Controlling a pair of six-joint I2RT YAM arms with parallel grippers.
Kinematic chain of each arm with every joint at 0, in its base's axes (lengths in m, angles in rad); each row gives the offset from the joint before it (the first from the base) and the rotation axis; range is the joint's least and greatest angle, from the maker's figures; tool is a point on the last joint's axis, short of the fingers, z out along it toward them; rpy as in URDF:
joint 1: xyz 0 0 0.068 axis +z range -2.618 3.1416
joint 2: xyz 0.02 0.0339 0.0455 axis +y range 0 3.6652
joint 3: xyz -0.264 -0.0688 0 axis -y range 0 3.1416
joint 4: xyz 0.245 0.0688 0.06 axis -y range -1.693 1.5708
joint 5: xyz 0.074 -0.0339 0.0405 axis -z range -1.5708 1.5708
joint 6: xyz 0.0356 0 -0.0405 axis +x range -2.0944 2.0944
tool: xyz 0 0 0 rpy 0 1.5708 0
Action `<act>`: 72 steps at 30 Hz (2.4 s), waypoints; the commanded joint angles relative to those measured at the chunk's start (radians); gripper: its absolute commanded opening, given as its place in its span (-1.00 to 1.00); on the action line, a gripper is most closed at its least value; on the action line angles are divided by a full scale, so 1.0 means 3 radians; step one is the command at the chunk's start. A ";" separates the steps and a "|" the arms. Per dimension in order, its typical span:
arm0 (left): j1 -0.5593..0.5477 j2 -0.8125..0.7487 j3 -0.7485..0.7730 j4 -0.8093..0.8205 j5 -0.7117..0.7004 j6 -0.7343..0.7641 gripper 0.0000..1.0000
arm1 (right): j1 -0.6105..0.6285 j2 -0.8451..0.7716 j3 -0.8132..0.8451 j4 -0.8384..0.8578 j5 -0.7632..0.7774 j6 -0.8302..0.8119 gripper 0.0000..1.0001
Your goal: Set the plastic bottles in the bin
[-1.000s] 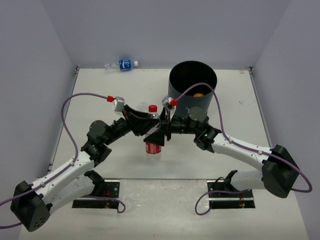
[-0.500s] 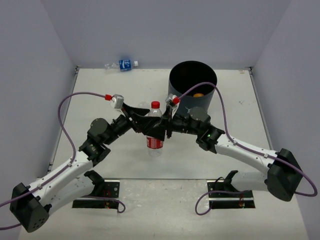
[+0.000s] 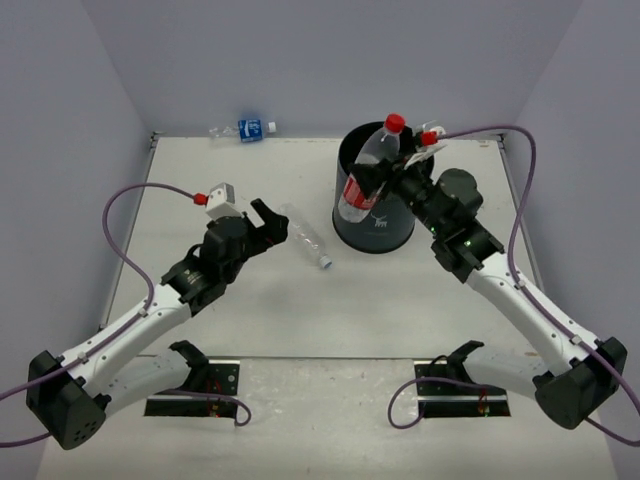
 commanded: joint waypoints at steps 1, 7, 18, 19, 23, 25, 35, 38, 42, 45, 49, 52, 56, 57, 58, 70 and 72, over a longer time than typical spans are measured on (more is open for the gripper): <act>0.0008 0.0131 0.0229 -0.0433 -0.0475 -0.0251 1.00 | -0.0099 0.0060 0.0576 0.0104 0.1030 -0.0724 -0.49; 0.0013 0.0319 0.0277 -0.0409 -0.0549 -0.0299 1.00 | -0.0323 0.0457 0.0940 0.0144 0.1265 -0.0944 -0.45; 0.0156 0.0947 0.0560 -0.0397 -0.0242 -0.0233 1.00 | -0.0518 0.1049 0.1026 -0.0068 0.1463 -0.0798 0.70; 0.0193 0.1012 0.0571 -0.0391 -0.0211 -0.0205 1.00 | -0.0513 0.1049 0.1012 -0.0087 0.1473 -0.0779 0.84; 0.0257 0.1129 0.0595 -0.0270 -0.0095 -0.0172 1.00 | -0.0513 0.0935 0.0973 -0.0180 0.1499 -0.0715 0.98; 0.0288 0.1188 0.0603 -0.0198 -0.0031 -0.0166 1.00 | -0.0513 0.0737 0.0892 -0.0221 0.1506 -0.0614 0.98; 0.0335 0.1910 0.1003 -0.0129 0.0159 -0.0071 1.00 | -0.0515 -0.0438 -0.0102 -0.0194 0.1402 -0.0289 0.98; 0.0332 0.2201 0.1139 -0.0145 0.0233 -0.0079 1.00 | -0.0517 -0.0789 -0.0396 -0.0323 0.1380 -0.0141 0.98; 0.0335 0.2460 0.1298 -0.0213 0.0246 -0.0110 1.00 | -0.0518 -0.1352 -0.0881 -0.0408 0.1392 0.0115 0.98; 0.0335 0.2585 0.1379 -0.0290 0.0179 -0.0141 1.00 | -0.0513 -0.1734 -0.1149 -0.0451 0.1420 0.0215 0.98; 0.0333 0.2827 0.1483 -0.0335 0.0166 -0.0158 1.00 | -0.0516 -0.1946 -0.1363 -0.0514 0.1505 0.0315 0.98; 0.0333 0.2987 0.1575 -0.0378 0.0202 -0.0152 0.98 | -0.0513 -0.1977 -0.1356 -0.0705 0.1549 0.0343 0.98; 0.0325 0.3132 0.1669 -0.0451 0.0251 -0.0134 0.83 | -0.0513 -0.1996 -0.1319 -0.0914 0.1534 0.0370 0.98; 0.0325 0.3136 0.1676 -0.0476 0.0247 -0.0136 0.77 | -0.0513 -0.2009 -0.1329 -0.0920 0.1536 0.0384 0.98; 0.0325 0.3147 0.1695 -0.0510 0.0236 -0.0139 0.70 | -0.0513 -0.2028 -0.1360 -0.0935 0.1544 0.0427 0.97; 0.0328 0.2814 0.1623 -0.0549 0.0272 0.0356 -0.48 | -0.0513 -0.2116 -0.1334 -0.0913 0.0874 0.0438 0.97; 0.0325 0.2590 0.1503 -0.0491 0.0292 0.0577 -0.51 | -0.0513 -0.2080 -0.1329 -0.0889 0.0572 0.0411 0.97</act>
